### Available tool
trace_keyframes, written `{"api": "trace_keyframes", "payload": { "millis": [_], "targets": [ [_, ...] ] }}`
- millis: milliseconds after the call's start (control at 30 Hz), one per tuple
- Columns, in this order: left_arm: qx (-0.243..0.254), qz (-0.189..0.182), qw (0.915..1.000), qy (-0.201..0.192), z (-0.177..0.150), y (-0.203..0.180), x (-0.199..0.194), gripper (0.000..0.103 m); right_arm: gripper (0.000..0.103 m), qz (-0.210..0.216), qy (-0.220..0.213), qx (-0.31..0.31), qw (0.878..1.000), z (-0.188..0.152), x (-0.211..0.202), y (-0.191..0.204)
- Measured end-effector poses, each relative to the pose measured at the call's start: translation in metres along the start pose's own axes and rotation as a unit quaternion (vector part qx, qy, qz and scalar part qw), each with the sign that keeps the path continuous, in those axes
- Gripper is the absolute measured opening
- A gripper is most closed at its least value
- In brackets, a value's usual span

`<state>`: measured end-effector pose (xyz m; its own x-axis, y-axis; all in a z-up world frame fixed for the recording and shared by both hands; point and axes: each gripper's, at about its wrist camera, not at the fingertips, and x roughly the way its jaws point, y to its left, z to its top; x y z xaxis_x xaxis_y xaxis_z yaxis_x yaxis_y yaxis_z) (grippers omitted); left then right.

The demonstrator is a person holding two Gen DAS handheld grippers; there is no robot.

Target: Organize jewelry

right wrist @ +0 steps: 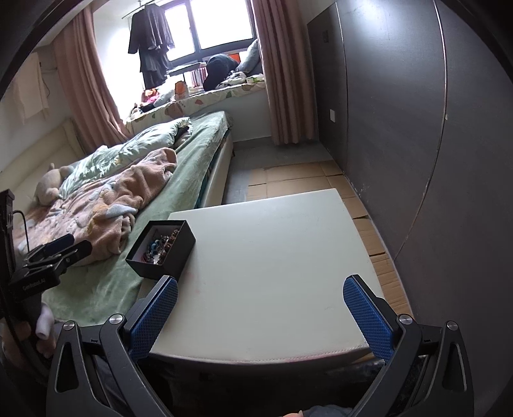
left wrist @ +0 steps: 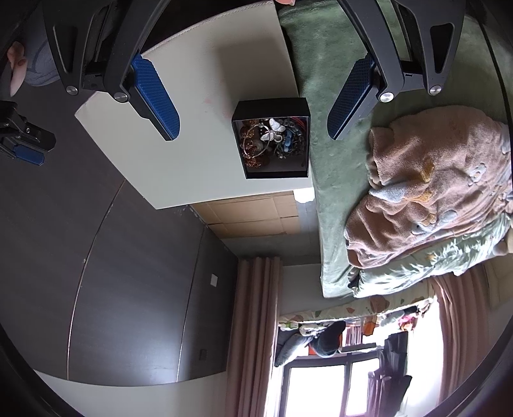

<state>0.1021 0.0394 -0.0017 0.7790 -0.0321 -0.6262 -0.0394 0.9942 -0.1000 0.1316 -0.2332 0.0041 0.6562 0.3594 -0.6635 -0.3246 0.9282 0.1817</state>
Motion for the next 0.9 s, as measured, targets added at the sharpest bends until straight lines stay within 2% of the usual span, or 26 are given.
{"api": "trace_keyframes", "payload": {
  "millis": [567, 900],
  "targets": [
    [-0.007, 0.009, 0.9999, -0.006, -0.0011, 0.0049, -0.0020, 0.094, 0.103, 0.001, 0.000, 0.008, 1.000, 0.0005, -0.0018, -0.0059],
    [0.011, 0.015, 0.9998, -0.009, -0.0019, 0.0006, -0.0021, 0.094, 0.103, 0.001, 0.001, 0.010, 1.000, 0.0002, -0.0007, -0.0059]
  ]
}}
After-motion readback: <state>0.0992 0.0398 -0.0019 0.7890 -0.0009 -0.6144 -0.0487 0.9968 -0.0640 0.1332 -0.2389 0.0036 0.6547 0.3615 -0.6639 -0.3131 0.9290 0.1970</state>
